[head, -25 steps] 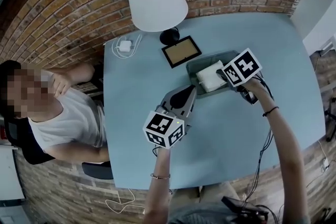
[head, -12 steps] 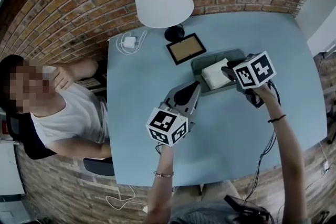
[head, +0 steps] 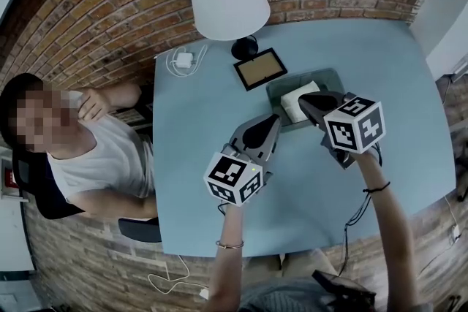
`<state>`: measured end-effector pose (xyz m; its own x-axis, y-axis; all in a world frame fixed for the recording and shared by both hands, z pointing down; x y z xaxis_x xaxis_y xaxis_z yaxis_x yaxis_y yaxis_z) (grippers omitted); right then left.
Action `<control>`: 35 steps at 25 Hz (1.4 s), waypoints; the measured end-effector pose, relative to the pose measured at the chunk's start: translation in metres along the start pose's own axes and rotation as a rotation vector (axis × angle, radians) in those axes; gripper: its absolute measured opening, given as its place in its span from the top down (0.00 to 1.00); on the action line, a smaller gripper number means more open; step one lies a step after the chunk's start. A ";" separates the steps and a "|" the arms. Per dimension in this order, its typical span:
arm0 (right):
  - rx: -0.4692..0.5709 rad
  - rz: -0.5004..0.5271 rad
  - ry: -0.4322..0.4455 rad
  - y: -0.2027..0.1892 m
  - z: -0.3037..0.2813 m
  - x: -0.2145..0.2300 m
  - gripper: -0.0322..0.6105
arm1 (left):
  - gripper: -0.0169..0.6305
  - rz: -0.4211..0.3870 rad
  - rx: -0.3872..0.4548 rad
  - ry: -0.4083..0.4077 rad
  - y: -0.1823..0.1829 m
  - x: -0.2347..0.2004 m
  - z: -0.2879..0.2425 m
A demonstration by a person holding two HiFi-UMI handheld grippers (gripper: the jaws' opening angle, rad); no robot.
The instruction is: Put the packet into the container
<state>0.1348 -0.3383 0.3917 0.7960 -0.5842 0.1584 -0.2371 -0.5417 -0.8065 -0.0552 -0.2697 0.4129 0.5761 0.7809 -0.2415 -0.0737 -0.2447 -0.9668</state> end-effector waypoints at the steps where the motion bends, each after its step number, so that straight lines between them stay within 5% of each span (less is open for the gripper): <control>1: 0.028 -0.002 0.009 0.000 0.004 -0.005 0.93 | 0.96 -0.004 0.002 0.001 0.002 0.002 0.002; 17: 0.333 0.030 0.093 -0.020 0.087 -0.069 0.93 | 0.96 -0.135 0.003 -0.027 0.033 0.072 0.032; 35: 0.427 0.074 0.113 -0.054 0.147 -0.090 0.93 | 0.96 -0.194 0.022 -0.078 0.034 0.132 0.049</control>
<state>0.1577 -0.1677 0.3377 0.7142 -0.6871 0.1334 -0.0209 -0.2114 -0.9772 -0.0215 -0.1465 0.3439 0.5168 0.8543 -0.0557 0.0138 -0.0733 -0.9972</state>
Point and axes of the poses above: the fingertips, and each gripper's own axes: z backward along the fingers, x to its right, y out of its top, the point moved 10 cm from there along z, backward along the fingers, and after that the axes turned 11 degrees about -y, right-handed, at the moved point
